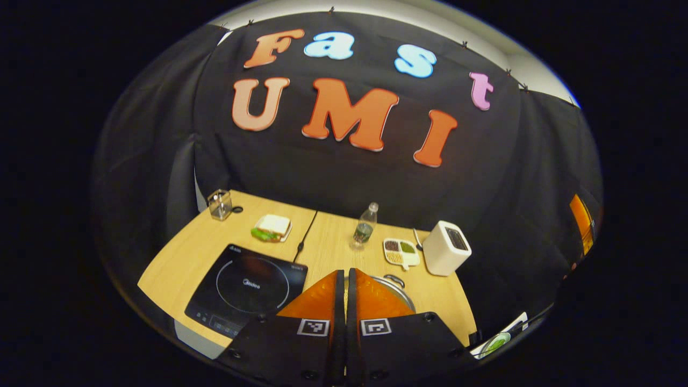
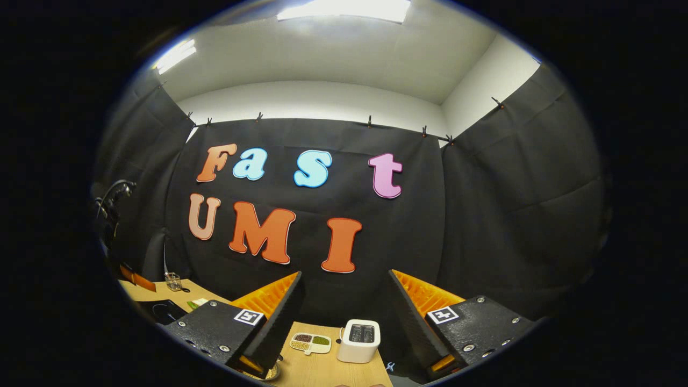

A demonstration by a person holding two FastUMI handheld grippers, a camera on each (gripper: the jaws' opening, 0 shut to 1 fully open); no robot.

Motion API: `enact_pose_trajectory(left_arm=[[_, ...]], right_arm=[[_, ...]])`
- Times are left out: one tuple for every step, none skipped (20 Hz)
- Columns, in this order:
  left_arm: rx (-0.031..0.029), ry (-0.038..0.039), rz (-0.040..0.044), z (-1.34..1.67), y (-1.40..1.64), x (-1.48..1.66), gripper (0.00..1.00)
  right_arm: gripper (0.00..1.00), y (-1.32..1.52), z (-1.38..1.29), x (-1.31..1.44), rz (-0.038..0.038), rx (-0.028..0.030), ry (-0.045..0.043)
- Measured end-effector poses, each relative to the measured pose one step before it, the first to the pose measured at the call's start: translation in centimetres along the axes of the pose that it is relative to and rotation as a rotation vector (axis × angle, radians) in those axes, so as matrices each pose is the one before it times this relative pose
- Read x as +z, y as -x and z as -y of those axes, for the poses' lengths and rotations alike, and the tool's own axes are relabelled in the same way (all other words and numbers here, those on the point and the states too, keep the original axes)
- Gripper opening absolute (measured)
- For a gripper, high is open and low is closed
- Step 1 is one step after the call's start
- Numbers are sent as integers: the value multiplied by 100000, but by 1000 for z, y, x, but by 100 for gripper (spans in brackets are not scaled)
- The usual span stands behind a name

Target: First push the handle of the pot to place it horizontally, then grasp the pot with both hands and set it on the induction cooktop.

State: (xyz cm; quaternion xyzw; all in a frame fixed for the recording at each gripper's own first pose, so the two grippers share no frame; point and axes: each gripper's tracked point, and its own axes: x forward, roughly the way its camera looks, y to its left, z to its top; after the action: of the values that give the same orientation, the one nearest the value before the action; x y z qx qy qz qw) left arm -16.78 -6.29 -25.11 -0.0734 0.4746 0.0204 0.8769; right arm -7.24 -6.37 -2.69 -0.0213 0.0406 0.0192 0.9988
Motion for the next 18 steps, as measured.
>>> enact_pose_trajectory(left_arm=[[688,1849,-5452,342,-685,-2150,8],[483,2069,-5662,265,-410,-2238,7],[530,2067,-5422,185,-682,-1804,8],[883,2361,-5164,129,-642,-1595,8],[526,2440,-4854,-233,-982,-1994,8],[1111,2783,-5390,-411,-832,-1767,9],[1429,3037,-5318,-519,-889,-1784,8],[604,3433,-4919,-338,-935,-1515,8],[478,3577,-5046,-227,-720,-1366,8],[-195,3629,-4279,-161,-904,-1166,8],[-251,3770,-4196,-199,-789,-942,8],[-170,3237,-3876,-261,-509,-679,8],[753,2594,-3234,-457,-697,-800,8],[644,1940,-2786,-480,-526,-466,8],[6,1932,-2960,-266,-555,-409,8],[-444,1915,-2658,-127,-431,-172,10],[-211,1897,-2922,-165,-615,-312,8],[-487,1551,-1957,39,-400,-77,8]], right_arm=[[95,227,329,-478,-1174,383,-227],[95,188,262,-374,-938,360,-332],[95,220,270,-355,-591,533,-221],[95,7,358,-292,-506,99,-134],[95,160,362,-382,-712,-47,-194],[95,162,326,-374,-555,-26,-342],[95,164,415,-340,-661,-273,-361],[95,168,306,-356,-569,25,-276],[95,145,385,-278,-675,-338,-14],[95,49,365,-339,-703,-348,28],[95,116,321,-205,-670,-594,80],[95,110,468,-206,-767,-703,-41],[95,76,228,-141,-493,-473,-100],[95,85,248,-100,-464,-642,91],[95,62,187,-133,-307,-655,304],[95,76,195,-76,-359,-1110,478],[95,47,148,-96,-413,-1078,278],[95,127,-6,-173,-574,-1210,138]])
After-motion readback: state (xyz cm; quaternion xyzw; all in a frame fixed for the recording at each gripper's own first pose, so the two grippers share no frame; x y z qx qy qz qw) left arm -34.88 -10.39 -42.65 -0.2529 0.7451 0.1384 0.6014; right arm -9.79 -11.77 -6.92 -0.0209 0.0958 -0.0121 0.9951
